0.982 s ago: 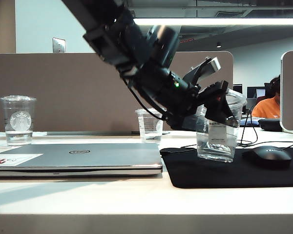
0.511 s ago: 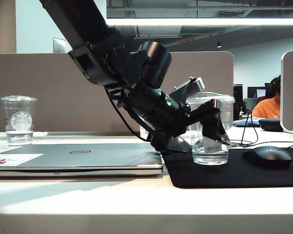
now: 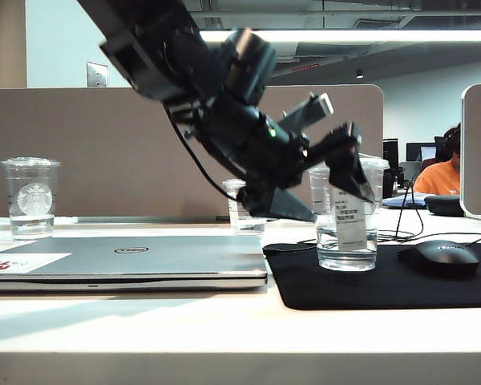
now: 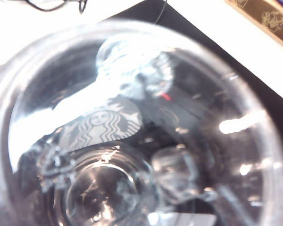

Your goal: Pick up the coffee cup on the middle and place it on the right side of the laptop.

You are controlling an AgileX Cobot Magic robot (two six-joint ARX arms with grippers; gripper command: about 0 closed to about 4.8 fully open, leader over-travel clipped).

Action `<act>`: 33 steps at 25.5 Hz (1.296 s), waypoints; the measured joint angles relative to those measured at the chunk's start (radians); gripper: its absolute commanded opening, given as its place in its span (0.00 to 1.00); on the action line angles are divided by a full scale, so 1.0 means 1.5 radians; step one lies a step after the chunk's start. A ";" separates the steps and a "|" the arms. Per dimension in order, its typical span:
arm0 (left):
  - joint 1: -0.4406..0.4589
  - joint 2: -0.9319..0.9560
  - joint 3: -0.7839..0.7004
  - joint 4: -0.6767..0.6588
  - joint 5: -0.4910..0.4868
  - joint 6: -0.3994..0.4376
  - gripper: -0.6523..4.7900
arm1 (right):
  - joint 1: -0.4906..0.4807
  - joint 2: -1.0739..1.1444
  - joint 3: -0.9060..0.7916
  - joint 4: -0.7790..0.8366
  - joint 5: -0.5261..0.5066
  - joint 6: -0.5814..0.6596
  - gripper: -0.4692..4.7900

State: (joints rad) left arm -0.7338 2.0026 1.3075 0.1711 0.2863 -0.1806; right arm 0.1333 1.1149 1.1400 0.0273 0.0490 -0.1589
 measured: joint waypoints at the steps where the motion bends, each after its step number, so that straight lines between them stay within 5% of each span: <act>1: 0.000 -0.009 0.000 -0.013 0.000 0.000 1.00 | 0.000 0.000 0.000 0.000 0.000 0.000 0.08; 7: 0.000 -0.066 0.000 -0.160 0.012 0.000 1.00 | 0.000 -0.009 0.000 0.001 0.001 0.000 0.08; 8: 0.000 -0.068 0.000 -0.169 0.025 0.000 0.89 | 0.000 -0.010 0.000 0.000 0.001 0.000 0.08; 9: 0.001 -0.071 0.000 -0.190 0.076 -0.001 0.56 | 0.000 -0.013 0.000 -0.001 0.001 0.000 0.08; 11: 0.000 -0.080 0.000 -0.245 0.165 -0.018 0.12 | 0.000 -0.024 0.000 -0.003 0.001 0.000 0.08; 14: 0.001 -0.119 -0.001 -0.334 0.214 -0.039 0.11 | 0.000 -0.053 0.000 -0.025 0.001 0.000 0.08; 18: 0.001 -0.192 -0.001 -0.441 0.191 -0.033 0.11 | 0.000 -0.081 0.000 -0.065 0.001 0.000 0.08; 33: 0.001 -0.619 -0.024 -0.600 -0.146 0.138 0.11 | 0.001 -0.224 -0.012 -0.311 0.000 0.049 0.08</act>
State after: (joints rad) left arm -0.7319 1.0737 1.2716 -0.7284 0.0673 0.0265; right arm 0.1345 0.7792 1.1217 -0.4389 0.0490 -0.0856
